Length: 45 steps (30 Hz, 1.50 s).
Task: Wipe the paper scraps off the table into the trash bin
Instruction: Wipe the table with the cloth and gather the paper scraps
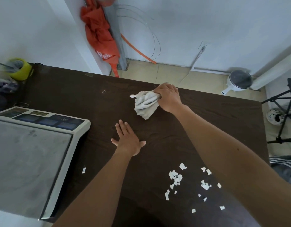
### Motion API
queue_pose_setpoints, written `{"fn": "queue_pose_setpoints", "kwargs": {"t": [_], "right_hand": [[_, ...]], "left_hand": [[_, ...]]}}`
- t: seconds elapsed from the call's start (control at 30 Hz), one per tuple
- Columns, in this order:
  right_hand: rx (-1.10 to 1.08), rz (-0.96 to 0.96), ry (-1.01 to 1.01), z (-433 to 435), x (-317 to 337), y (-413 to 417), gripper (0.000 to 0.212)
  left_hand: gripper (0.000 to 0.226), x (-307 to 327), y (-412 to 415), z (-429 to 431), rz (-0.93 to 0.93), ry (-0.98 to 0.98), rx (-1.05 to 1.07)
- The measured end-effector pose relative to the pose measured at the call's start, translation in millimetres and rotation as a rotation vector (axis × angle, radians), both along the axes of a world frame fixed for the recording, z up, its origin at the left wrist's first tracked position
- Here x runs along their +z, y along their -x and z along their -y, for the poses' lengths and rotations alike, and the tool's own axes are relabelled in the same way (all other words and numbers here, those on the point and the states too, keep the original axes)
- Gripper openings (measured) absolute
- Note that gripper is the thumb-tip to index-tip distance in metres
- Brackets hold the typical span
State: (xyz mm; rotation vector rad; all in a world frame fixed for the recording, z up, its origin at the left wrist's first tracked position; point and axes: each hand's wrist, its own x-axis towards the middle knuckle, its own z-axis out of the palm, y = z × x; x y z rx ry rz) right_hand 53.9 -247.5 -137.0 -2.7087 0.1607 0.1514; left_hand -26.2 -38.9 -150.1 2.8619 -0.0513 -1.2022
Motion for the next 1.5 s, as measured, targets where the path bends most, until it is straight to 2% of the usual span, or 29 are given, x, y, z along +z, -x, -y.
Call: {"fn": "queue_pose_setpoints", "kwargs": {"t": [0.3,0.6,0.83,0.97,1.13,1.3,1.5], "right_hand": [[-0.247,-0.062,-0.012,86,2,59,0.049],[-0.500,-0.115,0.011,124,2,150,0.050],[-0.598,-0.150,0.069,99,3,224,0.054],[-0.632,-0.215,0.146,72,5,259,0.050],[-0.671,-0.289,0.053,36,9,293,0.041],[-0.648,-0.322,-0.010,-2,10,306,0.043],[-0.560,-0.342,-0.044,-41,13,308,0.045]], "left_hand": [[0.118,7,-3,7,-0.075,-0.053,-0.010],[0.120,4,-6,12,-0.080,-0.176,-0.052],[0.120,3,-7,10,-0.030,-0.208,-0.112],[0.120,7,-4,6,0.024,-0.216,-0.151],[0.119,17,16,-5,0.091,-0.213,-0.284],[0.115,20,51,-11,0.123,-0.216,-0.490],[0.114,17,81,-18,0.118,-0.158,-0.562]]}}
